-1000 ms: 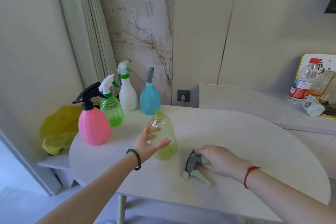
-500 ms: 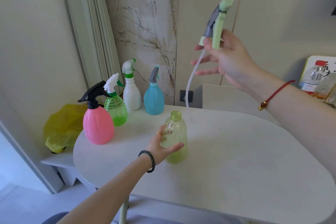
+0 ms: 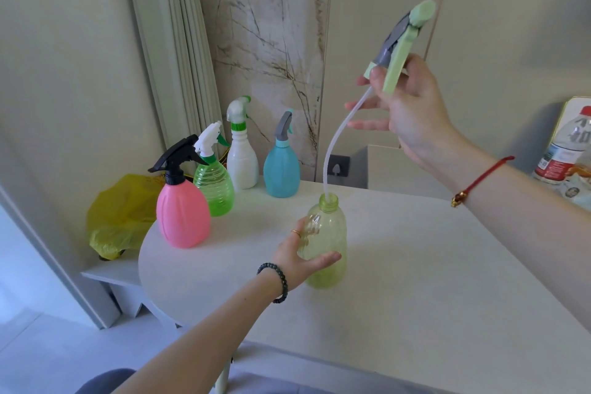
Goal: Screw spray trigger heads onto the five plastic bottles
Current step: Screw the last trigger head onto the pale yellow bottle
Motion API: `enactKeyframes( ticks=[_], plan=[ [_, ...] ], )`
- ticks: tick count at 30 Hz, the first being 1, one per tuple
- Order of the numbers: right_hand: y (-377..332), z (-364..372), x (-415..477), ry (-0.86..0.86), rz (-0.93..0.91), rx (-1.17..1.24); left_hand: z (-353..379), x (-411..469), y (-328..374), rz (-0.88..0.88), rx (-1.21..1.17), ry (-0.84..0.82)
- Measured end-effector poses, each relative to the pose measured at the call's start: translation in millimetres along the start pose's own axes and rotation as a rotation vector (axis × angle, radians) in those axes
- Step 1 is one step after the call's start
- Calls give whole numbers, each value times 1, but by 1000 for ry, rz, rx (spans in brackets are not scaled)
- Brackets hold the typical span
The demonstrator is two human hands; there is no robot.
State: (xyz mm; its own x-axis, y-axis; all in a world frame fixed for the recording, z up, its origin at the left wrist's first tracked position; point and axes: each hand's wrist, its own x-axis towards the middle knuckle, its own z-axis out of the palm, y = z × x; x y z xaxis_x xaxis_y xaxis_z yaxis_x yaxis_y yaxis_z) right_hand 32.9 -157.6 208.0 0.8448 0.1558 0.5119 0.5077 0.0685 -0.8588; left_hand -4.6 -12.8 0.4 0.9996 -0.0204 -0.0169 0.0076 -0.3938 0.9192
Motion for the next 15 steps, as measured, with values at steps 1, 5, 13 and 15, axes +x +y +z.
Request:
enactKeyframes(
  ticks=[1,5,13,15],
  plan=[
    [7,1,-4,-14,26,-22,0,0,0,2,-5,0],
    [55,7,-30,-101,188,-140,1,1,-1,3,-3,4],
    [102,12,-65,-194,281,-239,2,4,-5,3,-22,9],
    [103,12,-64,-203,270,-267,2,5,-7,-2,-21,12]
  ],
)
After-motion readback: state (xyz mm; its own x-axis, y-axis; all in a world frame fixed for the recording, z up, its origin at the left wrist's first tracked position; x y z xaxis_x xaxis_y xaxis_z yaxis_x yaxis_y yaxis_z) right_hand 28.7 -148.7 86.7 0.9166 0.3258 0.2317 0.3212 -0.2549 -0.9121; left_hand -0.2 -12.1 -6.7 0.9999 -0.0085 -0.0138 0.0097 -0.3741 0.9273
